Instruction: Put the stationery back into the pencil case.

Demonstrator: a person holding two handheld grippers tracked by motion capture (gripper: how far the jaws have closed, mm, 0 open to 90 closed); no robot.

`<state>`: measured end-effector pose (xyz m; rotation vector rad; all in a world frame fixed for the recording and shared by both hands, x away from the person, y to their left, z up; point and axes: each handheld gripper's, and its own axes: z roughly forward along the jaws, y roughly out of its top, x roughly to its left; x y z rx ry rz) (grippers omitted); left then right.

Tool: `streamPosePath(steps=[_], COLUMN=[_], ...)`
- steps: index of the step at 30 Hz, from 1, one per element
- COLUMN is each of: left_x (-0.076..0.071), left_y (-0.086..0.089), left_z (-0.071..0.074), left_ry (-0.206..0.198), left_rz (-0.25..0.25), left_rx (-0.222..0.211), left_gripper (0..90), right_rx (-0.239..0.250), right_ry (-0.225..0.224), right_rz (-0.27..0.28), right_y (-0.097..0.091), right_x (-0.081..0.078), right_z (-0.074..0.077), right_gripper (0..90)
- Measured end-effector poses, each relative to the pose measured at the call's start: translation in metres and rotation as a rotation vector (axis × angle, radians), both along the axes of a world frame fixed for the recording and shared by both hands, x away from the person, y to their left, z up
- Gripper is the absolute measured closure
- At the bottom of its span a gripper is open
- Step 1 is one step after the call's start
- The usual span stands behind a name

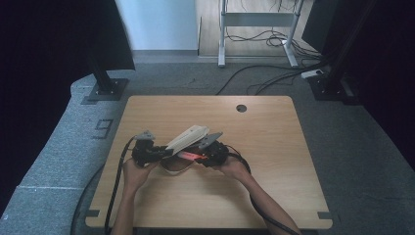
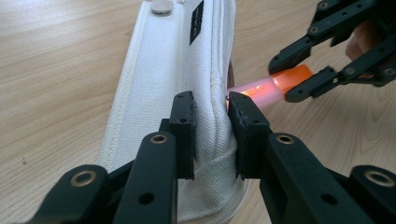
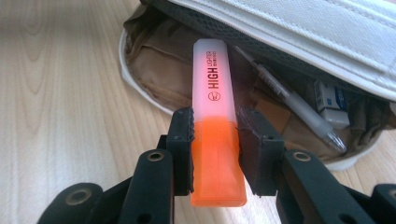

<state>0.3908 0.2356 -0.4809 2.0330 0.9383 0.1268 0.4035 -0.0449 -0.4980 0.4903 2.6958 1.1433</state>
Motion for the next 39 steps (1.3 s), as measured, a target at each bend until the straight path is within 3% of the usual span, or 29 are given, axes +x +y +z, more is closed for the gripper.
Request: streamPosePath(steps=[19, 30, 39], left_x=[0.000, 0.000, 0.001], left_y=[-0.001, -0.002, -0.001], left_z=[-0.001, -0.001, -0.001], left_ry=[0.005, 0.010, 0.011], left_rz=[-0.006, -0.010, -0.012], left_rx=[-0.002, 0.002, 0.001], left_gripper=[72.4, 72.2, 72.1], right_rx=[-0.036, -0.064, -0.076], right_ry=[-0.017, -0.007, -0.003], right_rz=[0.013, 0.007, -0.035], right_y=[0.036, 0.044, 0.034], right_x=[0.014, 0.023, 0.024], right_z=[-0.015, -0.026, -0.025], right_gripper=[65.3, 64.7, 51.0])
